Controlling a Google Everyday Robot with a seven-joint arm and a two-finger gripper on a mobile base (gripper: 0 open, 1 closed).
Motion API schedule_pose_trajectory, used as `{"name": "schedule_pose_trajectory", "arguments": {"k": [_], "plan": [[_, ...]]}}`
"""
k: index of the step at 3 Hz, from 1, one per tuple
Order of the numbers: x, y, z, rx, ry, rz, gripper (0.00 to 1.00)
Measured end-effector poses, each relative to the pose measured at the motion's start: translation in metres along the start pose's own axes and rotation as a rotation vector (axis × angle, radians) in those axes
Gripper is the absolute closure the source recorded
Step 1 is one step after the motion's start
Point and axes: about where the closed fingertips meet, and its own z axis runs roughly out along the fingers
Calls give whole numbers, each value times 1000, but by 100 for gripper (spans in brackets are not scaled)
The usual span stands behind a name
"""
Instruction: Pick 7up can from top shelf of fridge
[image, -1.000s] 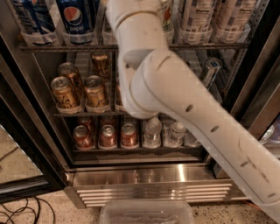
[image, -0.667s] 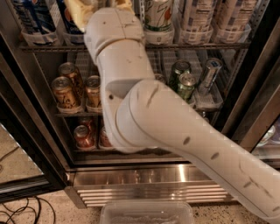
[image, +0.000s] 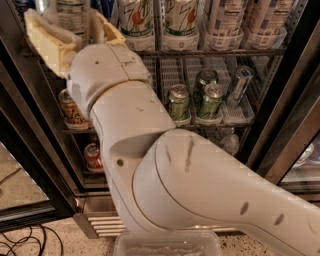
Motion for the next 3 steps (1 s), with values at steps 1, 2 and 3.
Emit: {"name": "schedule_pose_trajectory", "arguments": {"k": [1,2,3], "plan": [[-15,11,-27,-37,48,-122,100],[-20,17,-57,-95,81,-254,100],[8,17,-95,-146,139,-362,100]]}}
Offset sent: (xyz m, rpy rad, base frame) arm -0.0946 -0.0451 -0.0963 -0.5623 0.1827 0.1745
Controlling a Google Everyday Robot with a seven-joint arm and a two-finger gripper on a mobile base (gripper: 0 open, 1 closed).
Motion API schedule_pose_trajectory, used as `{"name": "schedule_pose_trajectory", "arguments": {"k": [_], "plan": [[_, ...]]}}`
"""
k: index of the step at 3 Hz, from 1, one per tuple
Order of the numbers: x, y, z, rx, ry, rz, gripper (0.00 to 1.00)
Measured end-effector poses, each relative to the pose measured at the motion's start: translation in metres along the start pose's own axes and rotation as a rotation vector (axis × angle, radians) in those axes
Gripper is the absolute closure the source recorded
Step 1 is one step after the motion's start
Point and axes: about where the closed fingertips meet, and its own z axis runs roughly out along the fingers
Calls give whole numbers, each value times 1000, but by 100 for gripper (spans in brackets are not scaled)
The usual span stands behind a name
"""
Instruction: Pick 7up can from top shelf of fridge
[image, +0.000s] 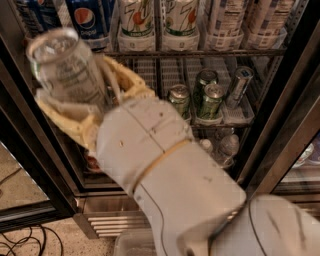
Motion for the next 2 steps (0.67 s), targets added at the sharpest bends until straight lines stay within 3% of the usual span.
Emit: {"name": "schedule_pose_trajectory", "arguments": {"k": [1,2], "plan": [[49,19,-31,-44,82,-52,100],[92,37,-64,-94,164,-40,100]]}}
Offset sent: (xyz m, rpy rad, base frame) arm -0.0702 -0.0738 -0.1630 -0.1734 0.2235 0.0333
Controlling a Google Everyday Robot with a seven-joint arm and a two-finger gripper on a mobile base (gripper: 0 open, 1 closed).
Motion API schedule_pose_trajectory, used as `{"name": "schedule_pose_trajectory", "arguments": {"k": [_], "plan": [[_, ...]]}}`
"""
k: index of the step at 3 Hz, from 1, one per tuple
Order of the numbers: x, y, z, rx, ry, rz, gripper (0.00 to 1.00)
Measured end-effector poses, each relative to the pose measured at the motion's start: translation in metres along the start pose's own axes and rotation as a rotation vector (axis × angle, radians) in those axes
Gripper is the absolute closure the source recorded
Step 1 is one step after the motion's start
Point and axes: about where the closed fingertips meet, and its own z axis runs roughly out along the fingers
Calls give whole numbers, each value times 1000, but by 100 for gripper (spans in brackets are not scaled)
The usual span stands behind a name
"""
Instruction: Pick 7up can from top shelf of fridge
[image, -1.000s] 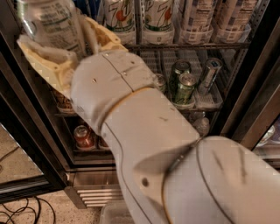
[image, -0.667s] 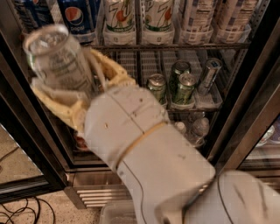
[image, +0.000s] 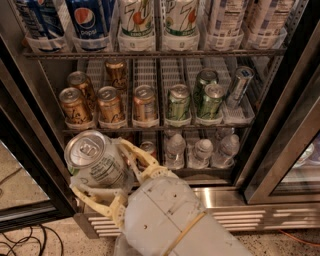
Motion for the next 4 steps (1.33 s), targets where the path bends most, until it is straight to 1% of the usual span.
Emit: {"name": "schedule_pose_trajectory", "arguments": {"k": [1,2,3,4], "plan": [[0,0,0,0,0,0,100],[2,-4,0,-4,7,-21,100],[11,-28,4,-40,13,18,100],[14,-56,9,-131,7,97,100]]}}
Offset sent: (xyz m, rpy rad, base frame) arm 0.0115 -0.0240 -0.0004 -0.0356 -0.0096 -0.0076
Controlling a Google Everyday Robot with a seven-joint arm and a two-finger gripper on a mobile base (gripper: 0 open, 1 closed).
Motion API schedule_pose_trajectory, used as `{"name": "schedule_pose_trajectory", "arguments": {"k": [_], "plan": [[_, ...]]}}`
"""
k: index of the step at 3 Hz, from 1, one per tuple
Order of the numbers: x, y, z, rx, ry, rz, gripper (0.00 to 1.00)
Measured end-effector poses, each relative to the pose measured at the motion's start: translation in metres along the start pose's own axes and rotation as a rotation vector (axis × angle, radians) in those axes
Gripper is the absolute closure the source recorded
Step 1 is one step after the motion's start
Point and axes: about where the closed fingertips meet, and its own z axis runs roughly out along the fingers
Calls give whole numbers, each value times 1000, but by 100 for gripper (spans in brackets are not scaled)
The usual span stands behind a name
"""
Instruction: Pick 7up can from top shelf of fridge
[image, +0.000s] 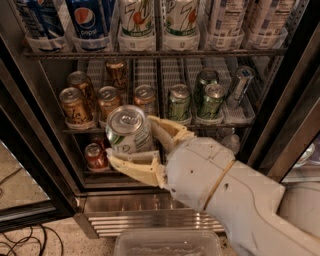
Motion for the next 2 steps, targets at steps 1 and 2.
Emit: {"name": "schedule_pose_trajectory", "arguments": {"k": [1,2], "plan": [[8,-4,1,-10,25,-54,100],[8,-4,1,-10,25,-54,100]]}}
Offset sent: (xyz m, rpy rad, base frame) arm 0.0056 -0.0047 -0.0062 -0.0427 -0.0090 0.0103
